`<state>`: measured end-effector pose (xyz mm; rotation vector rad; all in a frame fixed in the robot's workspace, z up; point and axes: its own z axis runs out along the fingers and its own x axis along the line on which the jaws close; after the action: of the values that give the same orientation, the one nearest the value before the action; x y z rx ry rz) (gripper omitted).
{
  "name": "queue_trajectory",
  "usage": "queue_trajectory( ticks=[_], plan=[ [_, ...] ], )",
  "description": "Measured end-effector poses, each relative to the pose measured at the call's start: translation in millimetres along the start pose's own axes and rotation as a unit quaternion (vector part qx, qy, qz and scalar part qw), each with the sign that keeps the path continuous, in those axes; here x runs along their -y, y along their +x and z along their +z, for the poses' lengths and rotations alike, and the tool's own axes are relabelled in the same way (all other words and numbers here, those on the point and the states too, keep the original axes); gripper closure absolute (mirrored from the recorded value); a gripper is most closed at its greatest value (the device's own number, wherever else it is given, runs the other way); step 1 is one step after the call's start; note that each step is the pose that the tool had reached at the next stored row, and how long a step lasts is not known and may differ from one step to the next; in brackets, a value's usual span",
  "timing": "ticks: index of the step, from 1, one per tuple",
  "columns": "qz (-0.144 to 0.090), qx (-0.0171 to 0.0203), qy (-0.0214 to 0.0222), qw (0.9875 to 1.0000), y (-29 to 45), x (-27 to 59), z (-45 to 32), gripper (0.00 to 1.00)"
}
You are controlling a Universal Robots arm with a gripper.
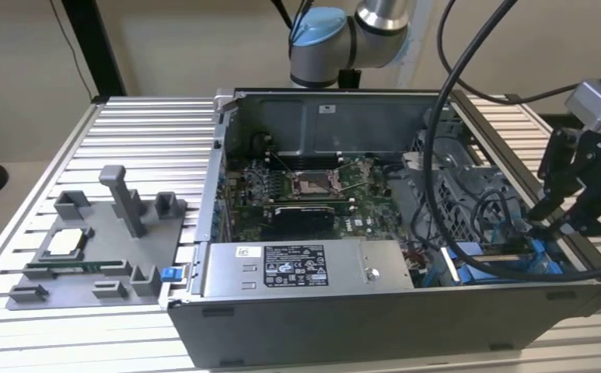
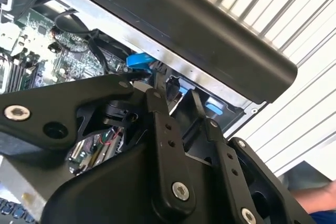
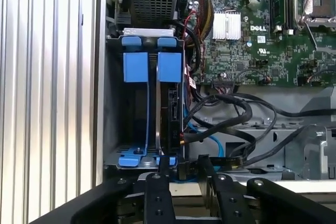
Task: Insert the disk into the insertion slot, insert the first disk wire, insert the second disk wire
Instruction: 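Insert the second disk wire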
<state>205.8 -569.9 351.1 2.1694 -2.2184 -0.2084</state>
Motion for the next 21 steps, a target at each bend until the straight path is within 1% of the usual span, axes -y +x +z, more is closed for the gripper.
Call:
queue_trajectory(
  ticks=[4, 5, 6, 11, 12, 16, 21],
  plan=[
    [0.004, 0.0067, 0.0002, 1.0, 0.0, 0.4, 0.2, 0.0],
    [0.006, 0.0077, 0.0003, 1.0, -0.1, 0.4, 0.2, 0.0],
    [0.007, 0.0083, 0.0004, 0.9999, -0.1, 0.4, 0.3, 0.0],
    [0.009, 0.0085, 0.0005, 0.9999, 2.7, 0.5, 0.2, 0.0],
    [0.009, 0.0085, 0.0005, 0.9999, 3.0, 0.5, 0.1, 1.0],
    [0.009, 0.0096, 0.0005, 0.9999, 4.7, 0.5, 0.1, 1.0],
    [0.01, 0.0099, 0.0005, 0.9999, 6.1, 0.5, 0.0, 1.0]
  ],
)
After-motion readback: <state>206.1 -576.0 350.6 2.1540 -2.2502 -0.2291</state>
